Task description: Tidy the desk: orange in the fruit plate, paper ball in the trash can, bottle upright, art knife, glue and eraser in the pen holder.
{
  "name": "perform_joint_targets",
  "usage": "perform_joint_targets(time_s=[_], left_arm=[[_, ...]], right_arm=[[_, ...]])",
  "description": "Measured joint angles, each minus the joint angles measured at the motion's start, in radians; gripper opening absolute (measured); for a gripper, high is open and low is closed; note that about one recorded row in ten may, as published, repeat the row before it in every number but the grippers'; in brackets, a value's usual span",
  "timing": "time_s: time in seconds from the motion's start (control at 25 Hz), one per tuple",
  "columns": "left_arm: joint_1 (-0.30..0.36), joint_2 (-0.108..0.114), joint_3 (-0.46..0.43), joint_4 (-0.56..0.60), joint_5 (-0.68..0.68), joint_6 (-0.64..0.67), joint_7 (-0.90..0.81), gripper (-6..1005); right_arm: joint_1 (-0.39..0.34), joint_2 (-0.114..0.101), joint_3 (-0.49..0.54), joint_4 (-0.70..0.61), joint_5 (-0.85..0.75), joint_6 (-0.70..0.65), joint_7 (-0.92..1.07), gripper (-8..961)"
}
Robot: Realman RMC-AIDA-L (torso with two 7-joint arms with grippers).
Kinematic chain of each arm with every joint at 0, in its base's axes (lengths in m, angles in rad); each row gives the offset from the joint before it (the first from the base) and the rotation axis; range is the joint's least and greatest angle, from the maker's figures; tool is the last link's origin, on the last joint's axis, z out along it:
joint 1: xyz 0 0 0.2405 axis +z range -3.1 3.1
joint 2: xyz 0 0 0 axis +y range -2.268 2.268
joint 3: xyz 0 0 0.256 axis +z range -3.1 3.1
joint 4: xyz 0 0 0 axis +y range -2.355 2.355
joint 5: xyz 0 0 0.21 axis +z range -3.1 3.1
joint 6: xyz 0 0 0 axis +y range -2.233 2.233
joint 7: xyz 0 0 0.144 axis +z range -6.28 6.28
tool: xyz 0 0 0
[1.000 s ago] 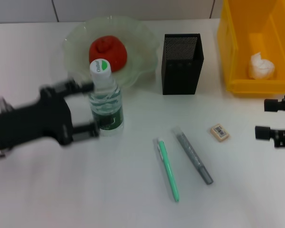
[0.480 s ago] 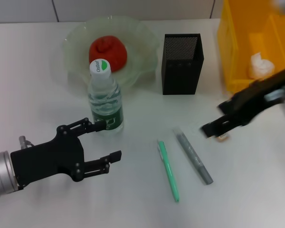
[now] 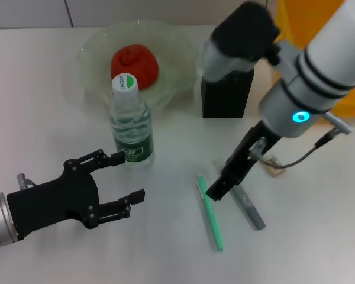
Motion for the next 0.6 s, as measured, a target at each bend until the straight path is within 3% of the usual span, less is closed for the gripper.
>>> perform_joint_targets(time_s=[0.2,0.6], left_arm=[[0.0,0.0,0.0,-0.007,0.004,0.0,0.007,787],[0.019,0.006,-0.039,-0.066,0.005,-0.001,0.059,784]], right_arm=[[0.028,0.001,-0.111,0.036,-0.001,0.055,0.044,835],[0.035,0.004,-0.173,0.073,0.006,0.131,0.081,834]])
